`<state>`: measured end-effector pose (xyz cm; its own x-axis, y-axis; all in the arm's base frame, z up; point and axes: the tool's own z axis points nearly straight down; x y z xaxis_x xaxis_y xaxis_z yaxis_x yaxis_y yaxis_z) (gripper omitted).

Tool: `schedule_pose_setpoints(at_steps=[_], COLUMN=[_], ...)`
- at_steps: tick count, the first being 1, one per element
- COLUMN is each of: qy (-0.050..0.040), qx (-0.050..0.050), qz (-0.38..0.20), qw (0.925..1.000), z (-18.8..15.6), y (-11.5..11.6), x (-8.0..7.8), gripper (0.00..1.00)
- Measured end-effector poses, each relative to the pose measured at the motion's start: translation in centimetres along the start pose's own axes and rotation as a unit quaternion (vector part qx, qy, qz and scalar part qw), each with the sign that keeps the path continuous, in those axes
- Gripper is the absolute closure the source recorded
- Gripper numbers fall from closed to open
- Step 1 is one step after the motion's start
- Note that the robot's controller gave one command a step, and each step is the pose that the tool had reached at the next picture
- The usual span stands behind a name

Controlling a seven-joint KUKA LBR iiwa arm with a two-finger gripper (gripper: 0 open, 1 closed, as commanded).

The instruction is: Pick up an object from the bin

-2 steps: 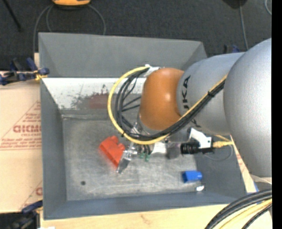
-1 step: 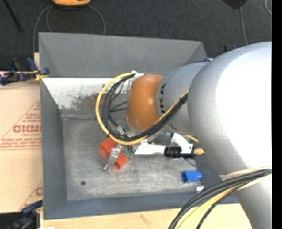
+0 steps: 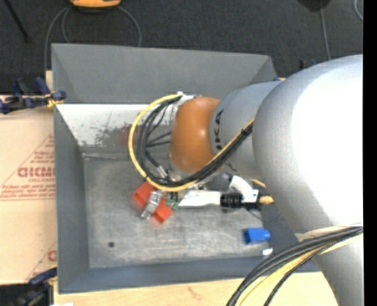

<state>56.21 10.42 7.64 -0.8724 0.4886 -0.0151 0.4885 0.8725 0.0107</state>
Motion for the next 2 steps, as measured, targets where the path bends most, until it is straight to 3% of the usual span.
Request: schedule_pose_setpoints(at_steps=[1, 2], qy=[0.0037, 0.0031], qx=[0.002, 0.002], qz=[0.02, 0.014], qw=[0.9998, 0.9999], z=[-10.1, -23.7], y=[0.3, 0.2], x=[-0.3, -1.1], gripper=[1.0, 1.0])
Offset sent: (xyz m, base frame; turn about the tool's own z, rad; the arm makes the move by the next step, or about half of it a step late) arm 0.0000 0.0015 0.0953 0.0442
